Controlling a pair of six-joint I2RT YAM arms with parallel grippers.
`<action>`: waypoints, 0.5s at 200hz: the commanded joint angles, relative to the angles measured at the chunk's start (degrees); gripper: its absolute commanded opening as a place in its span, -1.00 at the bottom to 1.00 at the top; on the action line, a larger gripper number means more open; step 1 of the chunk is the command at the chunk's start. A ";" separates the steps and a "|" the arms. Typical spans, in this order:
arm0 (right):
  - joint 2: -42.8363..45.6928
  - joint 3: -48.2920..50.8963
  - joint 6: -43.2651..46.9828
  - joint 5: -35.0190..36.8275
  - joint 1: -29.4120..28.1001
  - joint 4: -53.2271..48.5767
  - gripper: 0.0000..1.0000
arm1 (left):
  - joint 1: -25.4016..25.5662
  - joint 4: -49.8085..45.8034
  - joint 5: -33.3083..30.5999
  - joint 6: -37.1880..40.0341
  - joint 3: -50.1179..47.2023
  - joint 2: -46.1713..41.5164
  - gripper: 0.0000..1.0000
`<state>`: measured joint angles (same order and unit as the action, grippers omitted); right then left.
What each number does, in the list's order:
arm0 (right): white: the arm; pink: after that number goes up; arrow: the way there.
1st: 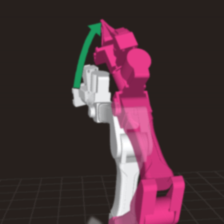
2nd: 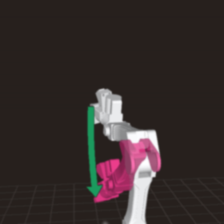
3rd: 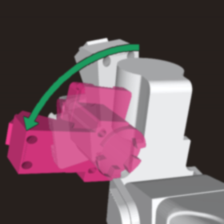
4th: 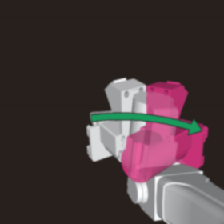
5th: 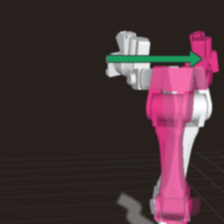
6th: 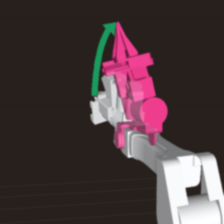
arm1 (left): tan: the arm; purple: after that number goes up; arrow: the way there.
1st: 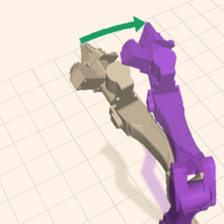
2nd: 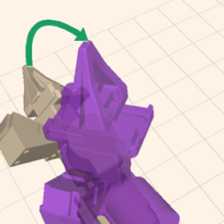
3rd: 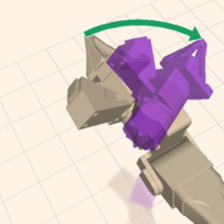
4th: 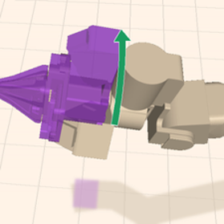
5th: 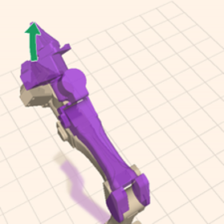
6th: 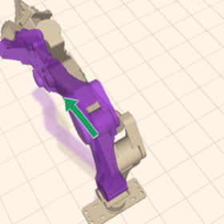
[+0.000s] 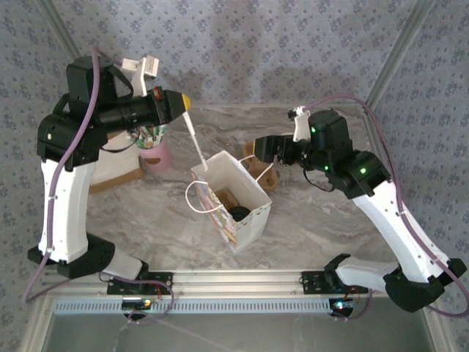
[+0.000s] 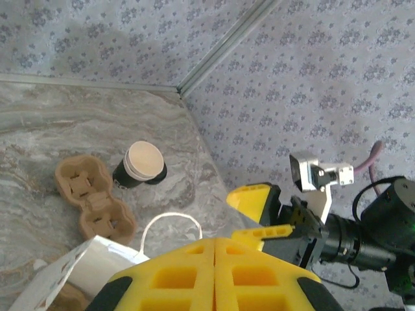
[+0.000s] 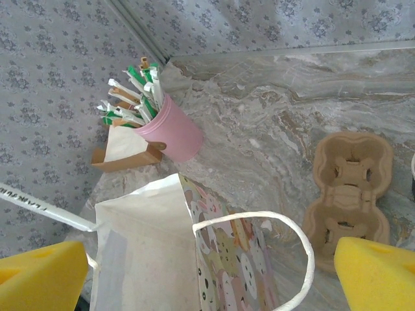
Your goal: Pack the takeout coffee
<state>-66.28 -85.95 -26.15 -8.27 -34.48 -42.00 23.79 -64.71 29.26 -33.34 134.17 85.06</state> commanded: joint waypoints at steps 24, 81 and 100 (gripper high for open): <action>2.03 1.05 -0.87 0.73 0.60 -0.79 0.99 | 2.49 -0.72 -0.85 0.55 4.75 3.66 -0.85; 2.56 1.73 -0.82 -0.07 1.29 -1.05 0.99 | 7.40 -2.63 -8.96 5.61 0.47 5.26 -0.85; 2.56 1.93 -0.90 -0.20 1.51 -0.68 0.99 | 10.10 -2.29 -12.68 8.18 -1.74 5.41 -0.86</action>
<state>-64.73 -84.84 -26.20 -8.32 -33.45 -42.04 31.14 -66.35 22.20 -29.58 134.21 90.15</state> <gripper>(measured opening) 0.997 0.074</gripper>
